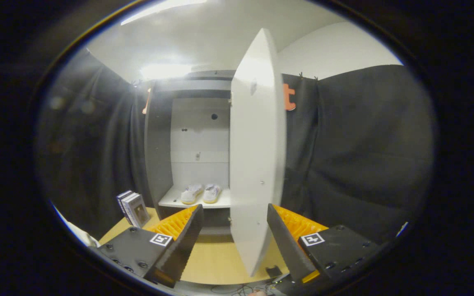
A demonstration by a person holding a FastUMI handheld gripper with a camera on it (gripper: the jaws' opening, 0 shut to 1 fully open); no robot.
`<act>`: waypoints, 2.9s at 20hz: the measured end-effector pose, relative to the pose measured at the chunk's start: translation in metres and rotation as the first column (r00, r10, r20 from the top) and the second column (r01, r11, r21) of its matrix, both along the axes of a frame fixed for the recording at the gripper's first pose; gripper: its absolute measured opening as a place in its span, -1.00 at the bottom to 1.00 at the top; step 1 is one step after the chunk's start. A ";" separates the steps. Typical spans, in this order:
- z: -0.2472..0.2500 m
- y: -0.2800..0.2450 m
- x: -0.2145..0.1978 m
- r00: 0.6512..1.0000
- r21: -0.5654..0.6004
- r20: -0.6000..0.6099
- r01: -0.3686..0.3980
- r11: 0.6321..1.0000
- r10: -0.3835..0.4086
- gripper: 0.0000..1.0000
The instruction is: Open the shoe cabinet door, grab the shoes and put them into the shoe cabinet, then close the shoe cabinet door.
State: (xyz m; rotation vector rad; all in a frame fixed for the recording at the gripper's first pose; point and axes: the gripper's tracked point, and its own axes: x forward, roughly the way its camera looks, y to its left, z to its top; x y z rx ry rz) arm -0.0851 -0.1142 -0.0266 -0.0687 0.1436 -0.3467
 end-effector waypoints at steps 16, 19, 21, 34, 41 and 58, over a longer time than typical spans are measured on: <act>-0.005 -0.183 0.095 0.997 0.065 0.014 -0.075 0.995 0.074 0.91; -0.017 -0.179 0.119 0.995 0.069 -0.012 -0.101 0.992 0.102 0.91; -0.018 -0.175 0.129 0.993 0.066 -0.010 -0.113 0.991 0.114 0.91; -0.026 -0.118 0.142 0.989 0.053 -0.010 -0.146 0.988 0.146 0.83; -0.033 -0.032 0.157 0.987 0.078 0.002 -0.161 0.984 0.162 0.82; -0.061 0.141 0.311 0.960 0.120 0.023 -0.279 0.953 0.279 0.87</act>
